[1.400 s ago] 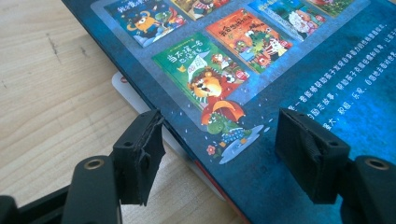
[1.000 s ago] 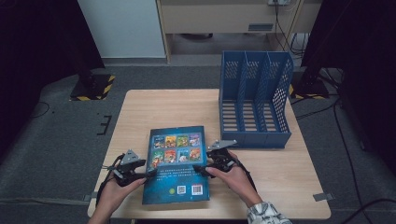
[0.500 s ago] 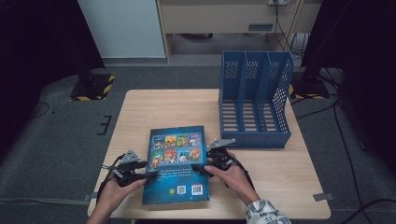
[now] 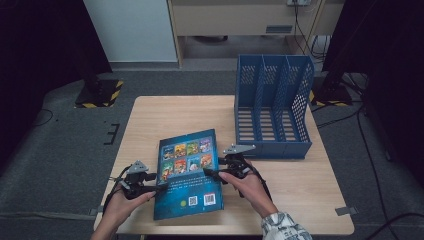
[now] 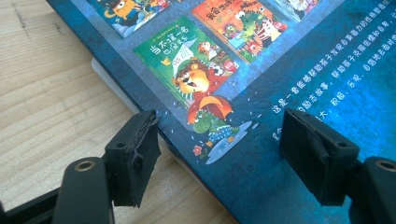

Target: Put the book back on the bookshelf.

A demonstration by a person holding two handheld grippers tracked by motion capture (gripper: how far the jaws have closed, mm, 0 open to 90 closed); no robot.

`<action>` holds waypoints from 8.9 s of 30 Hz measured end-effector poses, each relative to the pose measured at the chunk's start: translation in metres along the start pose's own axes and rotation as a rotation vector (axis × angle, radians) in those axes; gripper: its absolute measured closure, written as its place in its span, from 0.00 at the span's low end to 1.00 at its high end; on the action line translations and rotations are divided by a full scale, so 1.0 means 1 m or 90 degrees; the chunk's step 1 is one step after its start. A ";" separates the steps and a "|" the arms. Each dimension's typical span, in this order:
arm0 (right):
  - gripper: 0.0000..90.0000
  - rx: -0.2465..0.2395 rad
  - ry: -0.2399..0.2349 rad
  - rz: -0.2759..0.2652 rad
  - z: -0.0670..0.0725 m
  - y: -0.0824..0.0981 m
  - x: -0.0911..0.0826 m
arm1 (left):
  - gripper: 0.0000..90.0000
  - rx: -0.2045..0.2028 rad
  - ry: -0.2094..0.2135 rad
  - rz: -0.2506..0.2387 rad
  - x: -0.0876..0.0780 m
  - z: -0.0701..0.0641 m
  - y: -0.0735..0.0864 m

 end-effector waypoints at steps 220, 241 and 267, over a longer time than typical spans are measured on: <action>0.74 -0.249 -0.065 -0.129 0.072 -0.109 -0.076 | 0.54 0.110 0.040 -0.198 -0.097 -0.010 -0.100; 0.84 -0.266 -0.085 -0.146 0.058 -0.124 -0.072 | 0.53 0.122 0.028 -0.224 -0.086 0.006 -0.123; 0.65 -0.252 -0.116 -0.183 0.072 -0.140 -0.086 | 0.51 0.124 0.028 -0.214 -0.085 0.000 -0.124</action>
Point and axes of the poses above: each handheld gripper's, and its own axes: x roughly forward along the jaws, y roughly out of its underside, z roughly to its left, the point moved 10 cm from there along x, roughly forward along the jaws, and after that the axes turned 9 degrees about z, right-handed, at the moved point
